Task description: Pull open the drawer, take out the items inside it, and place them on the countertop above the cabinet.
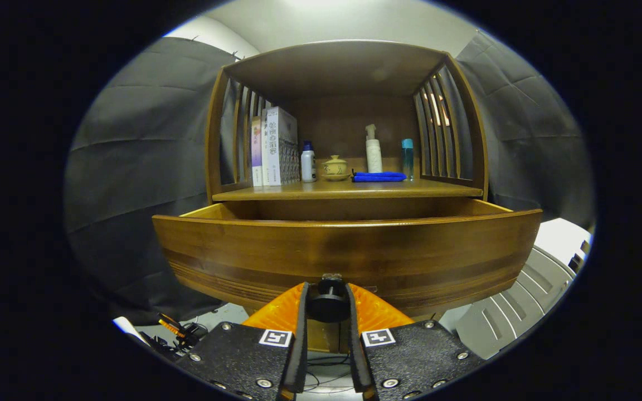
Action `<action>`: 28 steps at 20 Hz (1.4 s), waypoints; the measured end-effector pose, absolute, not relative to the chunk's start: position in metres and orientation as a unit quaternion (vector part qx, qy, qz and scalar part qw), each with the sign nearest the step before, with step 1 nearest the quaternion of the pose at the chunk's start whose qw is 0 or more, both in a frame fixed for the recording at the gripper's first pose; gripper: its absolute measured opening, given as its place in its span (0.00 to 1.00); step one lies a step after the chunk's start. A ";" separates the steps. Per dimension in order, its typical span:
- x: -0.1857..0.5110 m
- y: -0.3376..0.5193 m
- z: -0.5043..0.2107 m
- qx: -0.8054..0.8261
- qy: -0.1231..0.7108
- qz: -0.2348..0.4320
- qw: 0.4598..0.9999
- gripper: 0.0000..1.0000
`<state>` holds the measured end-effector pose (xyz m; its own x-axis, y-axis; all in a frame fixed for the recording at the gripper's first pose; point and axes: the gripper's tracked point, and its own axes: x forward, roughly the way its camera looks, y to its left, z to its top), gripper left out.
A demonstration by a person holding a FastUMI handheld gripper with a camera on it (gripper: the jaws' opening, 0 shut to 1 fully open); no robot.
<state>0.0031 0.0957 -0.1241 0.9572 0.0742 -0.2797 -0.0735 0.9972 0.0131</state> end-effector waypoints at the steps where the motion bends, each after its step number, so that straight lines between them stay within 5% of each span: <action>1: -0.006 0.097 -0.128 0.006 0.146 0.040 0.988 0.32; 9: -0.045 0.105 -0.129 -0.005 0.149 0.063 0.987 0.32; 13: -0.045 0.105 -0.103 -0.020 0.110 0.071 0.991 0.46; 18: -0.046 0.101 -0.037 -0.037 0.034 0.086 0.995 0.77; 28: 0.035 0.055 0.001 -0.012 0.128 0.074 0.989 0.88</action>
<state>0.0346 0.0553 0.0009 0.9562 0.1437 -0.2549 -0.1499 0.9887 -0.0048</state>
